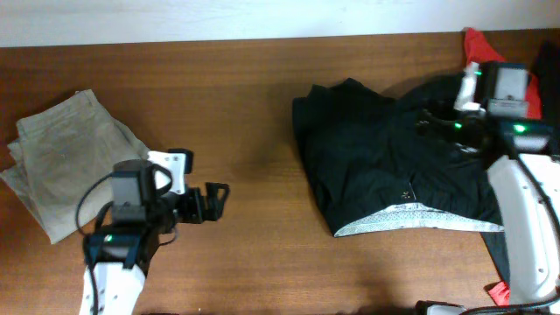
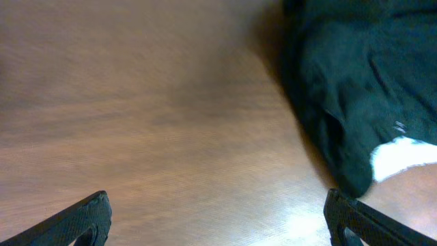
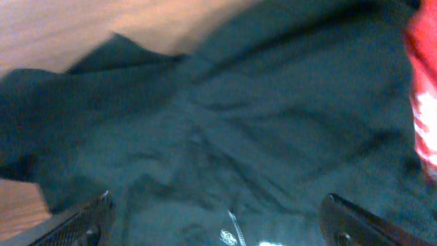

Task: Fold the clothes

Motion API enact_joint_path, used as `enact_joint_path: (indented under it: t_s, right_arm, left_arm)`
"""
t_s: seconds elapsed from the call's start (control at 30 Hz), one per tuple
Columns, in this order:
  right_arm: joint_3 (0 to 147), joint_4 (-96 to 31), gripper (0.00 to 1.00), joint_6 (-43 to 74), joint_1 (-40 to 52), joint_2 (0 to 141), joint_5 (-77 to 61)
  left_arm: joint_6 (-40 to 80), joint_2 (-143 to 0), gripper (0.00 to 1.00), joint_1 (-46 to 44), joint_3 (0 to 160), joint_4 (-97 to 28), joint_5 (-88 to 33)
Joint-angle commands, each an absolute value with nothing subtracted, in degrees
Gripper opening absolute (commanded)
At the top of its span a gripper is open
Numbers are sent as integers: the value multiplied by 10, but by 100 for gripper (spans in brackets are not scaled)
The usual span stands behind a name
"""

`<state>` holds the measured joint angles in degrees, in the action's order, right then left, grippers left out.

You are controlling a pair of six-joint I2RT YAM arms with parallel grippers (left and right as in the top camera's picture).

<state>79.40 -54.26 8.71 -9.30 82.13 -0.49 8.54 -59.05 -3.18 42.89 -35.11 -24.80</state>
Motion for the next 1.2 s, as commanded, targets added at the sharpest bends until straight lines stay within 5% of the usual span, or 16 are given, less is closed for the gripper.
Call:
enact_joint_path:
  t_s: [0.0,0.13,0.4,0.47,0.5,0.57,0.63,0.77,0.93,0.97,1.0,1.03,1.17]
  right_arm:
    - [797,-570,99,89,-143,820,0]
    - [797,-575,99,91,-151,820,-13]
    - [797,-588,99,91,-150,820,-12]
    - [797,-589,99,91,-150,820,-12]
    - [797,-590,99,91,-150,820,-12]
    - [797,-590,99,91,-150,820,-12]
    - [797,-590,99,91,-150,820,-12]
    - [797,-592,99,91,-150,820,-12]
    - [797,-592,99,91,-150,820,-12]
    - [797,-592,99,91,-150,820,-12]
    - [797,-592,99,91,-150,820,-12]
    - [797,-592,99,91,-150,820,-12]
    - [797,-612,99,90,-150,820,-19]
  left_arm:
    - [177,-667,99,-103,440,-340,-292]
    - [302,-792,99,-231,440,-258,-310]
    - [470,-1016,98,-441,440,134,-311]
    - [543,-1052,89,-475,440,168,-309]
    - [554,-1059,78,-481,440,169,-306]
    - [555,-1062,18,-485,440,167,-303]
    - [555,-1062,1,-467,440,162,-303]
    - [460,-1035,1,-371,440,96,-335]
    - [262,-948,1,-5,589,-152,-228]
    - [262,-949,1,63,659,-181,-237]
    - [262,-949,28,104,707,-198,-255]
    - [262,-949,99,138,748,-223,-290]
    - [236,-951,99,142,759,-454,-328]
